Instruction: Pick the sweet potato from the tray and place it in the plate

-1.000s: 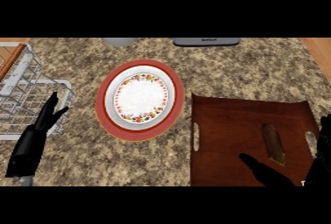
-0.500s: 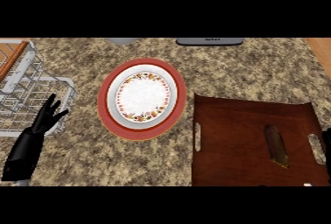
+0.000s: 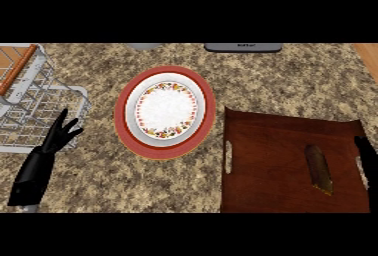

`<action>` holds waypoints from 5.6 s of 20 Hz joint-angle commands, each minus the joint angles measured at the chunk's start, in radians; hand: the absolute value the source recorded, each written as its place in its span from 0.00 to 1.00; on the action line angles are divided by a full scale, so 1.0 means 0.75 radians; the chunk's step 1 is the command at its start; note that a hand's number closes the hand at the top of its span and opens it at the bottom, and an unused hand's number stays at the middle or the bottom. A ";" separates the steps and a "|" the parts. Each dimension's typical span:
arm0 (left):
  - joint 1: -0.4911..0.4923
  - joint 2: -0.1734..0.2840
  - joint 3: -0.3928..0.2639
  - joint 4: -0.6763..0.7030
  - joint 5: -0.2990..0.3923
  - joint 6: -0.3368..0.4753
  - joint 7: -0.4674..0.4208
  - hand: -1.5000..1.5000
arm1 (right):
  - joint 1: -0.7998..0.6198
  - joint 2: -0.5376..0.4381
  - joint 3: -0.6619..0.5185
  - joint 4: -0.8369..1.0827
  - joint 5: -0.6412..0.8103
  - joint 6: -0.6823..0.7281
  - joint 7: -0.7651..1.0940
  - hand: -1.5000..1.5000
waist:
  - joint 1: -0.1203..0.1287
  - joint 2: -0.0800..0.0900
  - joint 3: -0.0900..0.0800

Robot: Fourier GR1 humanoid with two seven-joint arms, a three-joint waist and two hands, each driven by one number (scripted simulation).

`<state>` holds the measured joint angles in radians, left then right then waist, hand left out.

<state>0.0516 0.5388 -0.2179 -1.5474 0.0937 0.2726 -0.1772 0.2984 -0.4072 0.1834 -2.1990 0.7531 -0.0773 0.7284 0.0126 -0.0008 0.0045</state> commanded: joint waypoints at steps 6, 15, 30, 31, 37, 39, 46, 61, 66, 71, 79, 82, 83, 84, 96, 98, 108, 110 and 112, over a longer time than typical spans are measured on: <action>0.037 -0.006 0.041 0.115 -0.020 -0.008 0.015 0.50 | -0.292 -0.076 -0.044 0.222 -0.120 0.406 0.294 0.00 | 0.015 0.009 -0.008; 0.010 -0.029 0.103 0.119 -0.051 -0.037 0.054 0.50 | -0.364 -0.069 -0.097 0.406 -0.186 0.488 0.145 0.00 | -0.015 0.002 -0.006; 0.033 -0.056 0.195 0.186 -0.080 -0.144 -0.035 0.50 | -0.371 -0.030 -0.130 0.654 -0.137 0.519 0.005 0.00 | -0.018 0.002 -0.006; 0.035 -0.077 0.179 0.083 -0.092 -0.113 0.068 0.50 | -0.387 0.013 -0.099 0.642 -0.120 0.516 0.034 0.00 | -0.015 0.001 -0.006; 0.034 -0.070 0.225 0.082 -0.116 -0.144 0.082 0.50 | -0.396 -0.006 -0.166 0.783 -0.115 0.474 -0.127 0.00 | -0.015 0.001 -0.006; 0.085 -0.084 0.234 0.111 -0.115 -0.163 0.005 0.50 | -0.358 0.030 -0.135 0.732 -0.111 0.474 -0.120 1.00 | -0.017 0.000 -0.006; 0.085 -0.185 0.171 0.030 -0.196 -0.117 0.097 0.50 | -0.412 0.043 -0.140 0.807 -0.044 0.395 -0.249 1.00 | -0.017 0.000 -0.006; -0.043 -0.179 0.147 0.040 -0.197 -0.210 0.059 0.50 | -1.159 -0.180 -0.117 1.338 -0.026 0.462 -0.948 1.00 | 0.171 0.063 0.002; -0.043 -0.183 0.150 0.030 -0.217 -0.185 0.108 0.50 | -1.347 -0.175 -0.190 1.572 -0.030 0.276 -1.224 1.00 | 0.131 0.049 0.001; -0.018 -0.129 0.227 0.047 -0.178 -0.217 0.075 0.50 | -1.525 -0.162 -0.295 1.695 -0.144 0.201 -1.506 1.00 | 0.095 0.034 -0.001; -0.016 -0.173 0.243 0.115 -0.200 -0.186 0.086 0.50 | -1.769 -0.015 -0.272 1.833 -0.271 0.405 -1.728 1.00 | 0.021 0.013 -0.006; 0.052 -0.195 0.225 0.029 -0.246 -0.150 0.099 0.50 | -1.802 0.037 -0.263 1.809 -0.282 0.435 -1.723 1.00 | 0.009 0.005 -0.006; 0.072 -0.131 0.299 0.059 -0.175 -0.223 0.065 0.50 | -1.833 0.052 -0.246 1.803 -0.287 0.485 -1.692 1.00 | 0.011 0.004 -0.007; 0.072 -0.133 0.288 0.065 -0.180 -0.242 0.032 0.50 | -1.818 0.138 -0.211 1.777 -0.259 0.424 -1.652 1.00 | 0.006 0.003 -0.007; 0.053 -0.150 0.319 -0.020 -0.188 -0.252 0.134 0.50 | -1.946 0.495 -0.110 1.910 -0.195 0.405 -1.326 1.00 | 0.010 0.005 -0.006; 0.060 -0.132 0.325 -0.028 -0.192 -0.275 0.148 0.50 | -1.984 0.537 -0.061 1.922 -0.188 0.385 -1.260 1.00 | 0.012 0.003 -0.006; -0.017 -0.209 0.296 0.085 -0.247 -0.260 0.048 0.50 | -1.940 0.542 0.317 2.128 -0.412 0.232 -1.291 1.00 | 0.071 0.019 -0.007; -0.058 -0.184 0.287 0.089 -0.242 -0.297 0.089 0.50 | -1.929 0.543 0.205 2.160 -0.584 0.261 -1.161 1.00 | 0.089 0.026 -0.007; -0.034 -0.184 0.302 0.076 -0.237 -0.298 0.082 0.50 | -1.895 0.543 0.265 2.214 -0.579 0.160 -1.161 0.00 | 0.081 0.023 -0.007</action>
<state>0.0599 0.3832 -0.0202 -1.5341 -0.0891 0.0572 -0.1641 -1.1591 -0.0027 0.3448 -0.5977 0.3926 0.1125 -0.1724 0.0640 0.0074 0.0060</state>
